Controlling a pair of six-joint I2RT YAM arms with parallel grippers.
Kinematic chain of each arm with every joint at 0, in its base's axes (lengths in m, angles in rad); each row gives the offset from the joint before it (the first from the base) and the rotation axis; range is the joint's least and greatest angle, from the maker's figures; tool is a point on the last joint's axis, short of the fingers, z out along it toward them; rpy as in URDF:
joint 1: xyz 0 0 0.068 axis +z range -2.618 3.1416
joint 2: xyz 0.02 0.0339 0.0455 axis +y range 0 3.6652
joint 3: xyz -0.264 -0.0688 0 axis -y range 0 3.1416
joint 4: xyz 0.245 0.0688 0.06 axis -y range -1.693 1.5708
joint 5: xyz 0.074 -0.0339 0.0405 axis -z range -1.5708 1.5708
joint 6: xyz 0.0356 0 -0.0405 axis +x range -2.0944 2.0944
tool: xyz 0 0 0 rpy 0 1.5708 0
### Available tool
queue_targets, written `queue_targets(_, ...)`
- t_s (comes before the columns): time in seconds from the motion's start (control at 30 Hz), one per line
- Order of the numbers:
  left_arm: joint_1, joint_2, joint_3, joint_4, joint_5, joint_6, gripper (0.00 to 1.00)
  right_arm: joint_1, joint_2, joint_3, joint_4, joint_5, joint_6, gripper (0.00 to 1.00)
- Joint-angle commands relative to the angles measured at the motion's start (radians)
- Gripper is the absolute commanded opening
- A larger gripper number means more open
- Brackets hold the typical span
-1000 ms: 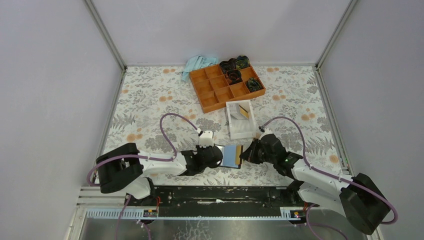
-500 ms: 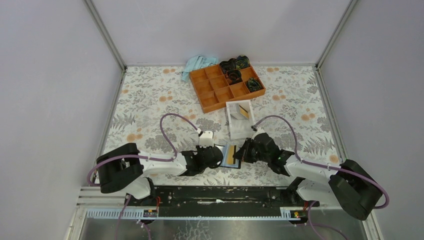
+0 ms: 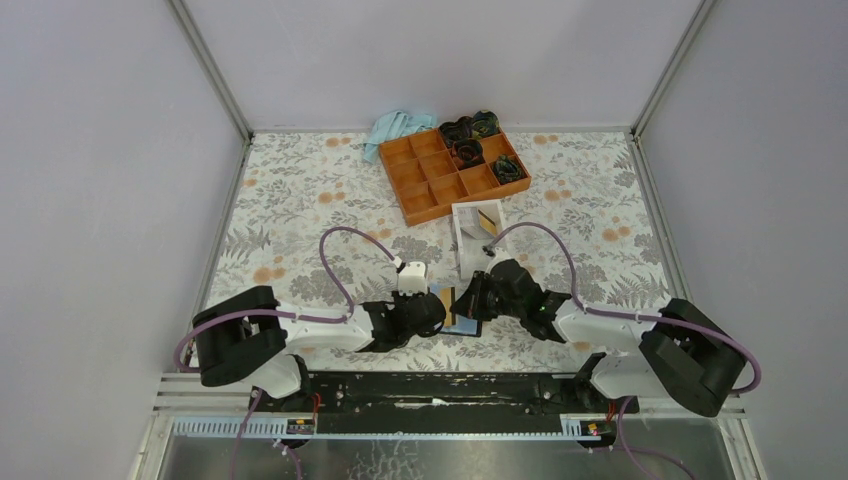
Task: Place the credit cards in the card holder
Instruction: Turn over the card slot in the card holder.
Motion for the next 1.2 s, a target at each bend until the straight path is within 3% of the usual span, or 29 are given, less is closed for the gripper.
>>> queue_targets(0.0, -0.015, 0.039, -0.046, -0.064, 0.074, -0.019, 0.00, 0.023, 0.029, 0.062, 0.063, 0.019, -0.027, 0.00)
queue_targets(0.67, -0.018, -0.219, 0.004, -0.349, -0.107, -0.035, 0.00, 0.028, 0.109, 0.042, 0.055, 0.045, -0.043, 0.00)
queue_targets(0.9, -0.020, -0.261, -0.013, -0.174, -0.045, 0.051, 0.00, 0.029, 0.095, 0.041, 0.051, 0.047, -0.042, 0.00)
queue_targets(1.17, -0.018, -0.161, 0.005, -0.044, 0.028, 0.095, 0.00, 0.029, 0.082, 0.036, 0.050, 0.049, -0.041, 0.00)
